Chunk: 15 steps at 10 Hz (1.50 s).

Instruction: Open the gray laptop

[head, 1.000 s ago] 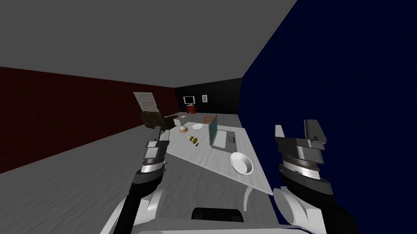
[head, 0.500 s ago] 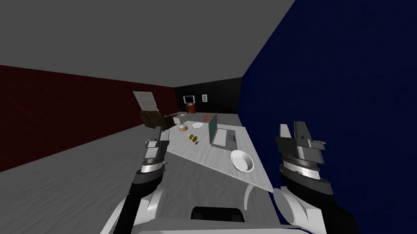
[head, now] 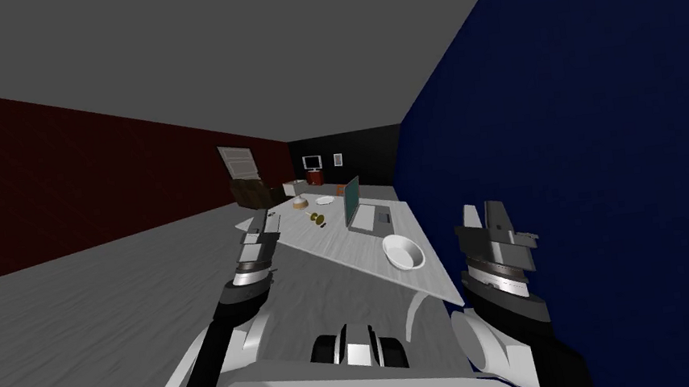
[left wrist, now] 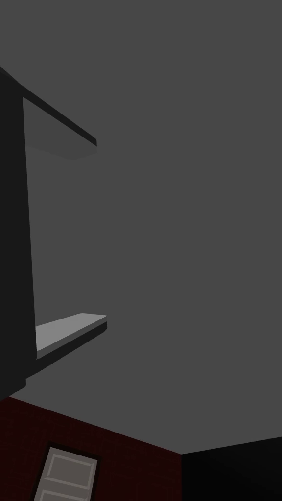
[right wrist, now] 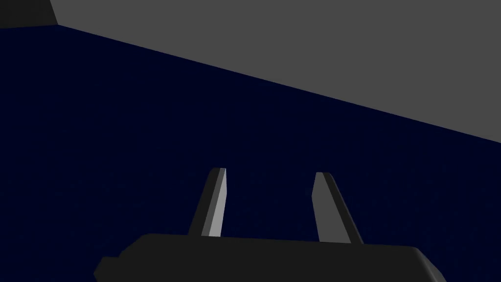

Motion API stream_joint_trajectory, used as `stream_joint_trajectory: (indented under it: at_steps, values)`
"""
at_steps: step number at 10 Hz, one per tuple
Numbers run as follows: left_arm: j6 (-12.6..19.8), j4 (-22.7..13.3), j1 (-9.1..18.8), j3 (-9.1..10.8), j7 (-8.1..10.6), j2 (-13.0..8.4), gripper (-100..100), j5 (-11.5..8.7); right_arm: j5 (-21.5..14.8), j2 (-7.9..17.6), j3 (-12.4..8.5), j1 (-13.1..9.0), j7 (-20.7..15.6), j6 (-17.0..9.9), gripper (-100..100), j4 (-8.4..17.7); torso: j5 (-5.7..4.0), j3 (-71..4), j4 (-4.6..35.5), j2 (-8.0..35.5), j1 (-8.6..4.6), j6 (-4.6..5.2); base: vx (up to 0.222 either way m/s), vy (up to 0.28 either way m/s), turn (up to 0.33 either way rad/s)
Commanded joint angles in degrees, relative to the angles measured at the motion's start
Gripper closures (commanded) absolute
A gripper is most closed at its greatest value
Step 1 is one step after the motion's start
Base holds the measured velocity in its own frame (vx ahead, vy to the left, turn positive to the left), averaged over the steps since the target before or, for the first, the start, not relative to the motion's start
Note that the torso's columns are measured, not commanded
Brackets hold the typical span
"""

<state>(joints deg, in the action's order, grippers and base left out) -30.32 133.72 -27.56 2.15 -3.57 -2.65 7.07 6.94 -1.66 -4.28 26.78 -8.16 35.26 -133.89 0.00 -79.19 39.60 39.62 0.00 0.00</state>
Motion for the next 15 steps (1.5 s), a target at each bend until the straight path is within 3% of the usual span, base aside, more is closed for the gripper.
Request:
stream_joint_trajectory:
  at_steps: [1,6,13,14,15]
  values:
    - [0.00,-0.02,-0.01,0.00,0.00,0.00,0,0.00,-0.50,3.79,-0.66,0.56,-0.21,-1.07,-100,0.49,0.02,-3.96,1.89,1.91,0.07,0.00,0.016,0.038,0.030]
    - [0.00,-0.02,-0.01,-0.01,0.00,0.01,0,0.00,-2.82,12.04,-3.74,3.25,-1.21,-5.95,-100,2.35,0.03,-5.40,2.67,2.63,0.09,0.00,0.028,0.098,0.049]
    - [0.00,-0.02,-0.01,-0.02,0.00,0.02,0,0.00,-8.07,23.37,-10.85,9.65,-3.57,-16.50,-100,5.49,0.02,-5.43,2.66,2.57,0.09,-0.02,0.060,0.154,0.086]
    - [0.00,-0.02,-0.01,-0.02,0.00,0.02,0,0.00,-8.07,23.37,-10.85,9.65,-3.57,-16.88,-100,5.49,0.02,-5.43,2.66,2.60,0.07,0.00,0.037,0.130,0.029]
    - [0.00,-0.02,-0.01,-0.01,0.00,0.01,0,0.00,-8.94,25.07,-12.03,10.71,-3.96,-18.67,-100,6.00,-0.02,-5.33,2.71,2.77,-0.14,0.02,0.028,0.107,0.072]
